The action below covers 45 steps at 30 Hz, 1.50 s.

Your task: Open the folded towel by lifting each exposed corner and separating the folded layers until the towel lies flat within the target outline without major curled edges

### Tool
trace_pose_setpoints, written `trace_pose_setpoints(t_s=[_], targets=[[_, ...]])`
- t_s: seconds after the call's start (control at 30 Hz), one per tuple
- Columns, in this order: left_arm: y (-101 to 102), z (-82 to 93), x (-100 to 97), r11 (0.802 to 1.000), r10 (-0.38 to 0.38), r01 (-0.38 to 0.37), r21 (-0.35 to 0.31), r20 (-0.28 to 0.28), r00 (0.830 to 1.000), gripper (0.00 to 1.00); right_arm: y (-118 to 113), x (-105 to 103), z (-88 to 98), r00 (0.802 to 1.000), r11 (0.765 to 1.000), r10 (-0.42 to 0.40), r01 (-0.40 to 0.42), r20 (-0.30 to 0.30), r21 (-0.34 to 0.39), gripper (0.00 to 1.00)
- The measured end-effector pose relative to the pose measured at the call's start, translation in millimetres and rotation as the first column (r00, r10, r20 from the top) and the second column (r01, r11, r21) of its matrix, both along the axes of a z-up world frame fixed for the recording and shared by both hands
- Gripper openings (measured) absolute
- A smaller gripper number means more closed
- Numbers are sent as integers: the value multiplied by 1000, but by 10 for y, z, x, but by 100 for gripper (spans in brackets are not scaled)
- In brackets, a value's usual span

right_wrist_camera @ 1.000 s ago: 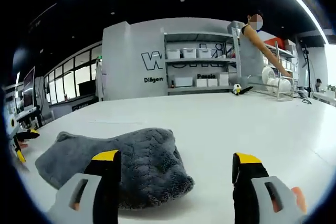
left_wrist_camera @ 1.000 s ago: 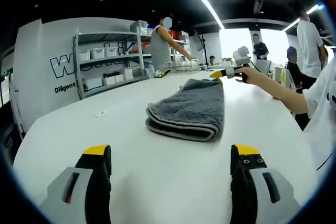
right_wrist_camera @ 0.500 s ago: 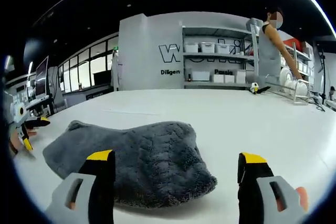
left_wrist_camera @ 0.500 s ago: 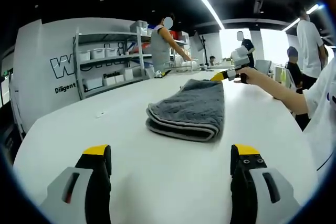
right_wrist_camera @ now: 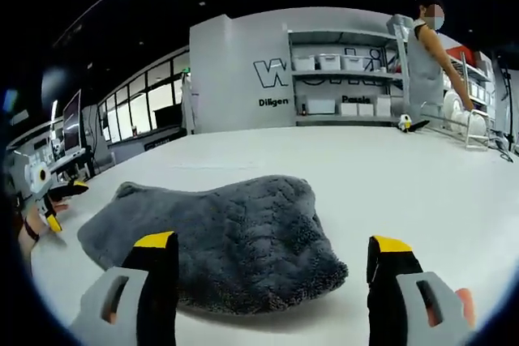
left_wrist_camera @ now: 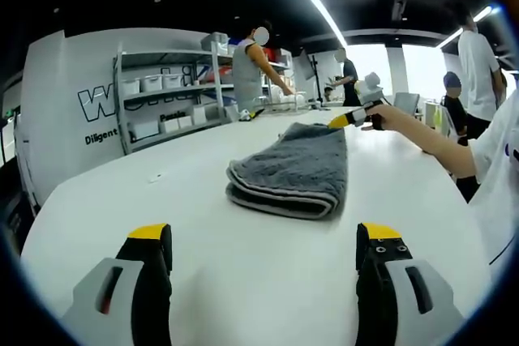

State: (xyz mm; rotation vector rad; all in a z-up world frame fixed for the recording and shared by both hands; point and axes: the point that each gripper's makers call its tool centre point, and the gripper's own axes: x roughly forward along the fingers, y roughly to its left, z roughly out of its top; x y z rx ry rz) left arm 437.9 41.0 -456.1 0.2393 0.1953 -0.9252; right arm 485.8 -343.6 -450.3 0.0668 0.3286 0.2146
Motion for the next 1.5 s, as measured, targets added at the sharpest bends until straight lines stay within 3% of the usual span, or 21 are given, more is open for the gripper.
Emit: trace_pose_setpoints(t_s=[0.33,0.5,0.7,0.9,1.27,1.43,1.5], targets=[[6,-14,-10,1000,2,-2,0,0,1000,93,-59,-25,-15,1000,1000,-7,7,-8,-2,93],[5,-12,-16,1000,1,-1,-1,1,1000,93,-96,-72,-47,999,998,18,-19,-29,-52,88],[16,-51,-8,1000,9,-9,7,-5,1000,93,-146,-114,-48,999,996,29,-31,-29,-86,69],[12,-62,-22,1000,9,-9,10,-4,1000,93,-227,-137,-124,998,995,-4,-3,-64,-101,62],[1,-83,-47,1000,8,-8,13,-5,1000,93,-295,-184,-93,998,999,-31,32,-49,19,42],[-12,-102,-61,1000,7,-7,17,-7,1000,93,-310,-197,-85,998,998,-39,41,-42,45,26],[-14,-102,-66,1000,7,-7,16,-6,1000,93,-353,-206,-101,997,997,-57,59,-48,40,25]])
